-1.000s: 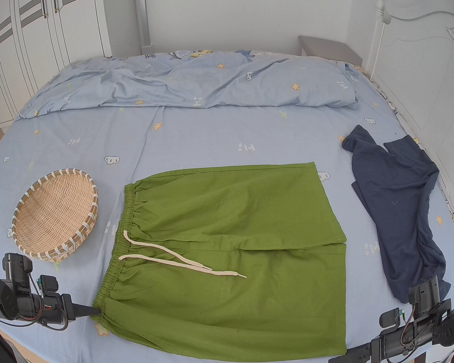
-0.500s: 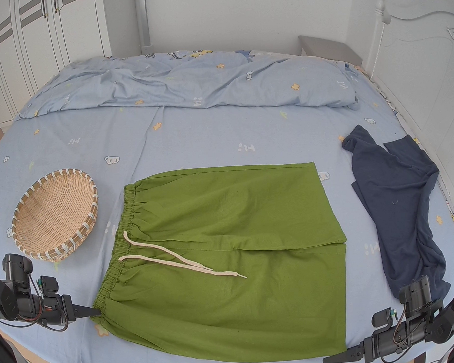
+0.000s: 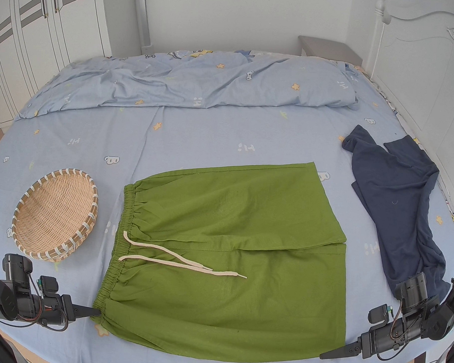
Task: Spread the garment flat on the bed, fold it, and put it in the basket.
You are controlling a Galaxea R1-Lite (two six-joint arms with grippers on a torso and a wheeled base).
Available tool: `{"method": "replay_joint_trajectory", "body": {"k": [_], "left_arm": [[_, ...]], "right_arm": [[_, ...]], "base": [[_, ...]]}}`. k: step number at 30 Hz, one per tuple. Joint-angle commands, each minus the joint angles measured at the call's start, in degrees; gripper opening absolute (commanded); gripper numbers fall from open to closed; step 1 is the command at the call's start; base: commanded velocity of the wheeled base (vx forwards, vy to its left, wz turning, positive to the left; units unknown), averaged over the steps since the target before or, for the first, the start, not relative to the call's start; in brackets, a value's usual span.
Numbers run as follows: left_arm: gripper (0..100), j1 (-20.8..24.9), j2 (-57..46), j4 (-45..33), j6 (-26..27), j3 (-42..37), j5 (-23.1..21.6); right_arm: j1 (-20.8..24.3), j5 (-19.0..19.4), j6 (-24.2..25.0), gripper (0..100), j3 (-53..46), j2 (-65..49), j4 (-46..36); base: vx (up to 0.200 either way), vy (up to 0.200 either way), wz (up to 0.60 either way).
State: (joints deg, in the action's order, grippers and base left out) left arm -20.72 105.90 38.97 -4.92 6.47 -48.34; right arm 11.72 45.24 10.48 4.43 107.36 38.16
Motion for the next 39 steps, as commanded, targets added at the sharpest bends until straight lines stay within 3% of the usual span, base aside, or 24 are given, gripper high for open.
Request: {"method": "replay_joint_trajectory", "body": {"k": [1,4,5,23,33,39], "left_arm": [[0,-0.02,0.18,0.05,-0.08,0.03,0.0],[0,-0.02,0.18,0.05,-0.08,0.03,0.0],[0,-0.02,0.18,0.05,-0.08,0.03,0.0],[0,-0.81,0.1,-0.74,-0.26,-0.41,0.08],[0,-0.98,-1.93,-1.09,-0.26,-4.45,0.79],[0,-0.98,-2.01,-0.57,-0.17,-5.77,1.23]], "right_arm": [[-0.38,0.46,0.15,100,0.23,0.3,-0.01],[-0.47,0.46,0.15,100,0.15,0.3,-0.1],[-0.55,0.46,0.15,0,-0.03,0.3,-0.1],[-3.19,0.55,-0.2,0,-4.43,-1.37,-0.19],[-3.1,-0.06,-0.02,0,-4.43,-12.35,-12.58],[-3.1,-0.06,-0.02,0,-4.16,-14.11,-14.6]], "base": [[0.0,0.0,0.0],[0.0,0.0,0.0],[0.0,0.0,0.0],[0.0,0.0,0.0],[0.0,0.0,0.0],[0.0,0.0,0.0]]}}
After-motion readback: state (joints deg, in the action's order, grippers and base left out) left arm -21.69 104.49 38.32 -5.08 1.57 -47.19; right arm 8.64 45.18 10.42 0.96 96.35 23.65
